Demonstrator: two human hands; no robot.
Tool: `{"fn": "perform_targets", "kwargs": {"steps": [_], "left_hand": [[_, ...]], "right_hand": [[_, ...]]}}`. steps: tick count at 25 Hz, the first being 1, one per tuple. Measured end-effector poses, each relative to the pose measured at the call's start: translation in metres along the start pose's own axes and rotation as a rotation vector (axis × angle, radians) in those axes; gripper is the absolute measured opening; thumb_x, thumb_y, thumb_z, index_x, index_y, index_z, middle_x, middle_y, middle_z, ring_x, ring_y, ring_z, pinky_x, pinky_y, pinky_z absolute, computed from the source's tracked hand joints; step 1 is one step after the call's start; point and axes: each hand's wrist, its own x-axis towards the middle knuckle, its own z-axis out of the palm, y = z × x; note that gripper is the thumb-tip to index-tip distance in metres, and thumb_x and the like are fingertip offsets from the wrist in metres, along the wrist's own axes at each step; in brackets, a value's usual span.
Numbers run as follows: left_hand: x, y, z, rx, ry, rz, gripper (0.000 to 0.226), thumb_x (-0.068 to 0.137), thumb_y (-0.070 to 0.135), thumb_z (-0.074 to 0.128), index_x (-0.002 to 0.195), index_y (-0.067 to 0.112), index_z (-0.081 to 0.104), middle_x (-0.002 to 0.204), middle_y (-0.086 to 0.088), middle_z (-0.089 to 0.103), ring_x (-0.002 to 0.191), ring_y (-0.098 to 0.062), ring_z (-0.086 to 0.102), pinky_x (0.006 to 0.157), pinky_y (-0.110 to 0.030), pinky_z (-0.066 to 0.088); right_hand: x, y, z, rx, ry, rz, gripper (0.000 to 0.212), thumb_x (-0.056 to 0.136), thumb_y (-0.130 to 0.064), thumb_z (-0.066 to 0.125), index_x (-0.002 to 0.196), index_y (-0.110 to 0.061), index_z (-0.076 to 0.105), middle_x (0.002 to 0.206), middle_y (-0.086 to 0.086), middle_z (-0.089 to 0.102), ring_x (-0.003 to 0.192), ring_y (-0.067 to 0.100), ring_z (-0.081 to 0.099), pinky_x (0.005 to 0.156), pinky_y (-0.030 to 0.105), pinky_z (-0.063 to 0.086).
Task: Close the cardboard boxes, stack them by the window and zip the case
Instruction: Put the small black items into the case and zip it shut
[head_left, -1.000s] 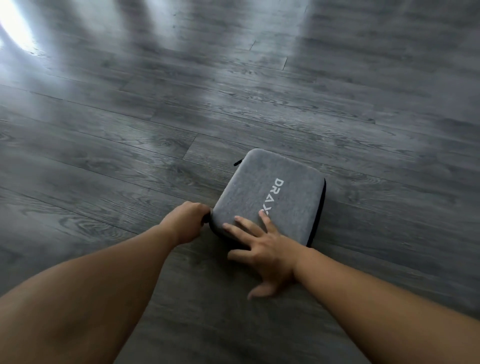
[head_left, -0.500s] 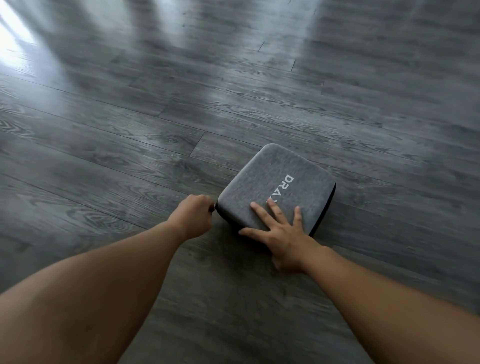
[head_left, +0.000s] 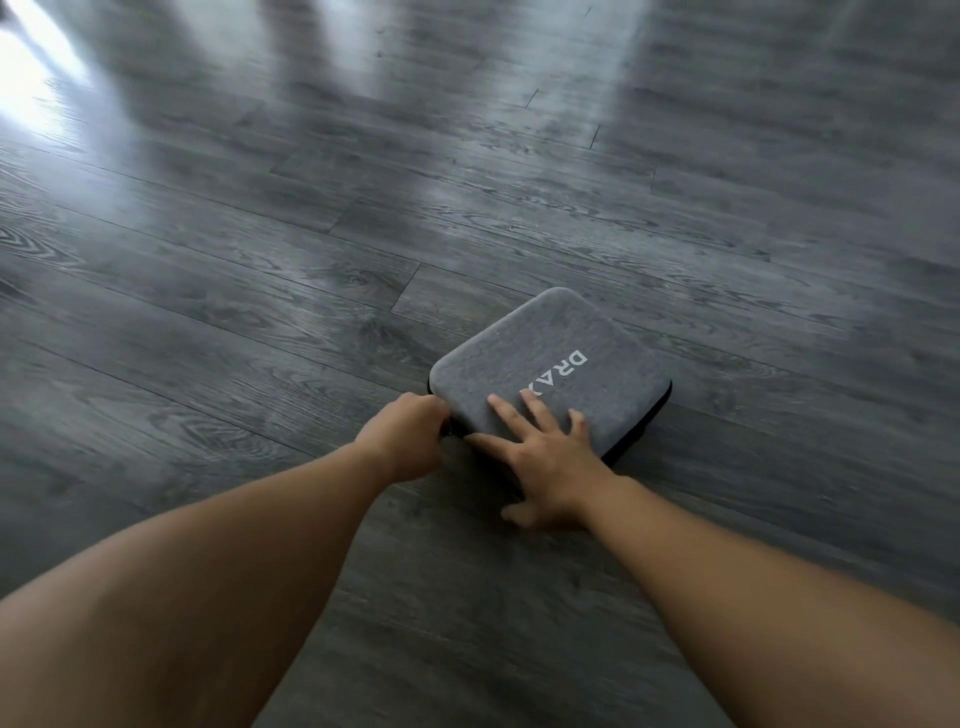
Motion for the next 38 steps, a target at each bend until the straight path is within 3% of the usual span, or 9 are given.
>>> {"fn": "perform_targets", "kwargs": {"steps": [2, 5, 8, 17, 23, 28, 32, 36, 38], "left_hand": [[-0.003, -0.008, -0.006, 0.047, 0.006, -0.035, 0.014, 0.083, 0.010, 0.055, 0.090, 0.017, 0.065, 0.089, -0.004, 0.063, 0.077, -0.026, 0.062, 0.070, -0.043, 0.057], [-0.004, -0.009, -0.009, 0.065, 0.026, -0.059, 0.018, 0.084, 0.008, 0.053, 0.090, 0.019, 0.066, 0.089, -0.004, 0.063, 0.077, -0.027, 0.062, 0.069, -0.044, 0.057], [-0.003, -0.007, -0.010, 0.035, 0.066, -0.077, 0.018, 0.085, 0.007, 0.051, 0.071, 0.018, 0.054, 0.083, -0.007, 0.062, 0.074, -0.031, 0.060, 0.067, -0.042, 0.055], [-0.017, -0.029, -0.023, 0.104, 0.055, -0.031, 0.016, 0.084, 0.006, 0.059, 0.070, 0.009, 0.066, 0.074, -0.004, 0.063, 0.074, -0.027, 0.061, 0.067, -0.039, 0.055], [-0.025, -0.030, -0.021, 0.192, -0.016, 0.055, 0.030, 0.085, 0.005, 0.053, 0.060, 0.020, 0.048, 0.063, 0.008, 0.048, 0.071, -0.024, 0.059, 0.066, -0.040, 0.055], [-0.029, -0.031, -0.028, 0.184, -0.080, -0.038, 0.028, 0.082, 0.003, 0.048, 0.097, 0.019, 0.066, 0.094, -0.002, 0.063, 0.085, -0.026, 0.063, 0.074, -0.043, 0.058], [-0.027, -0.034, -0.031, 0.208, -0.056, -0.101, 0.028, 0.085, 0.002, 0.046, 0.100, 0.019, 0.063, 0.099, -0.004, 0.063, 0.085, -0.027, 0.063, 0.075, -0.043, 0.057], [-0.028, -0.035, -0.026, 0.131, -0.063, -0.150, 0.027, 0.085, 0.003, 0.047, 0.100, 0.021, 0.061, 0.103, -0.004, 0.063, 0.090, -0.029, 0.062, 0.078, -0.045, 0.057], [-0.026, -0.034, -0.022, 0.111, -0.039, -0.167, 0.032, 0.086, 0.003, 0.044, 0.107, 0.020, 0.063, 0.104, -0.006, 0.063, 0.092, -0.031, 0.062, 0.080, -0.047, 0.056]], "right_hand": [[-0.007, 0.016, -0.008, -0.073, -0.047, -0.073, 0.115, 0.076, -0.043, 0.078, 0.147, -0.064, -0.010, 0.164, -0.008, -0.026, 0.150, 0.032, -0.025, 0.104, 0.083, -0.001], [-0.009, 0.022, -0.013, -0.051, -0.088, 0.041, 0.125, 0.081, -0.031, 0.078, 0.137, -0.069, -0.027, 0.162, -0.008, -0.032, 0.148, 0.043, -0.026, 0.099, 0.087, -0.004], [0.000, 0.005, -0.012, -0.043, -0.091, 0.129, 0.124, 0.081, -0.049, 0.077, 0.139, -0.062, -0.032, 0.163, -0.001, -0.031, 0.148, 0.049, -0.020, 0.101, 0.087, 0.006], [0.018, -0.050, -0.003, 0.083, -0.029, 0.250, 0.125, 0.077, -0.055, 0.079, 0.145, -0.053, -0.027, 0.165, 0.006, -0.025, 0.145, 0.056, -0.015, 0.095, 0.089, 0.010], [0.015, -0.057, 0.000, 0.032, 0.033, 0.271, 0.121, 0.076, -0.060, 0.076, 0.149, -0.043, -0.019, 0.165, 0.018, -0.013, 0.145, 0.059, -0.006, 0.101, 0.081, 0.015], [0.010, -0.038, -0.005, -0.177, 0.190, -0.031, 0.103, 0.077, -0.066, 0.068, 0.157, -0.035, 0.011, 0.164, 0.016, 0.013, 0.148, 0.039, 0.012, 0.107, 0.063, 0.018], [0.015, -0.019, -0.020, -0.158, 0.229, -0.073, 0.085, 0.083, -0.062, 0.066, 0.153, -0.032, 0.028, 0.165, 0.006, 0.022, 0.150, 0.029, 0.018, 0.111, 0.061, 0.018], [0.014, -0.002, -0.011, -0.079, 0.069, 0.005, 0.098, 0.080, -0.056, 0.073, 0.153, -0.049, 0.007, 0.167, 0.003, -0.004, 0.152, 0.039, -0.008, 0.109, 0.078, 0.004], [0.015, 0.003, -0.010, -0.029, 0.066, 0.043, 0.099, 0.079, -0.059, 0.073, 0.151, -0.055, 0.005, 0.167, 0.001, -0.006, 0.151, 0.039, -0.007, 0.110, 0.078, 0.005]]}}
